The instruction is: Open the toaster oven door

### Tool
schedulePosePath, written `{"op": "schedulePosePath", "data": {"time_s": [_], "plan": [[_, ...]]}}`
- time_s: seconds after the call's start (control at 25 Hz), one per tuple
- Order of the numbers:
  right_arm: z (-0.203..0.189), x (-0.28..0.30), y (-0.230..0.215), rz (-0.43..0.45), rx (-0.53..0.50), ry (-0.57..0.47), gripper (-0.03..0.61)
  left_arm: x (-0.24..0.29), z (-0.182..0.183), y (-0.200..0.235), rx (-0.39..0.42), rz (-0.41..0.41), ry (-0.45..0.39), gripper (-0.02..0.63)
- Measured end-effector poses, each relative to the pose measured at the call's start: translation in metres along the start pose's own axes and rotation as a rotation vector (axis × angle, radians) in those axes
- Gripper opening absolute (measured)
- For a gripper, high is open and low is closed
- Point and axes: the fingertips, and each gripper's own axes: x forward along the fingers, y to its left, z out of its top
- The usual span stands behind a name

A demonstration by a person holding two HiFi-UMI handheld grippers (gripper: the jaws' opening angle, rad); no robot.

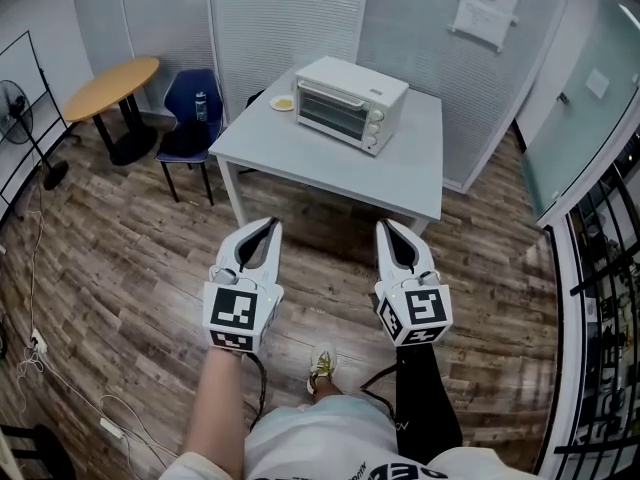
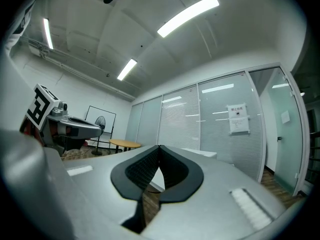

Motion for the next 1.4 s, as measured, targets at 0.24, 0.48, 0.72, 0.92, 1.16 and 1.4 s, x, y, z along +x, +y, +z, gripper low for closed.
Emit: {"op": "schedulePosePath", "data": {"time_s": [0.24,0.48,0.72,0.92,1.16,1.4], "plan": [[-0.008,0.055,-0.022,0.021,-0.003,-0.009,0.003,0.051,-0.014,0.023,-0.022,0.005,0.017,0.058],[-0.016,0.116,-0.058,0.034,0.001,-0.005,0.003,0.114,-0.017,0.047,-0.012,0.02,0.022,0.058],[-0.026,0.178,-0.09,0.057,0.008,-0.006,0.003,0.179,-0.025,0.068,-0.006,0.028,0.034,0.058],[-0.035,0.216,-0.112,0.066,0.008,-0.003,0.003,0.221,-0.031,0.081,0.0,0.043,0.031,0.058],[-0.04,0.245,-0.134,0.066,0.018,-0.015,0.003,0.256,-0.03,0.09,0.009,0.045,0.031,0.058],[-0.052,0.272,-0.148,0.057,0.026,-0.007,0.003,0.289,-0.035,0.1,0.016,0.028,0.031,0.058]]}}
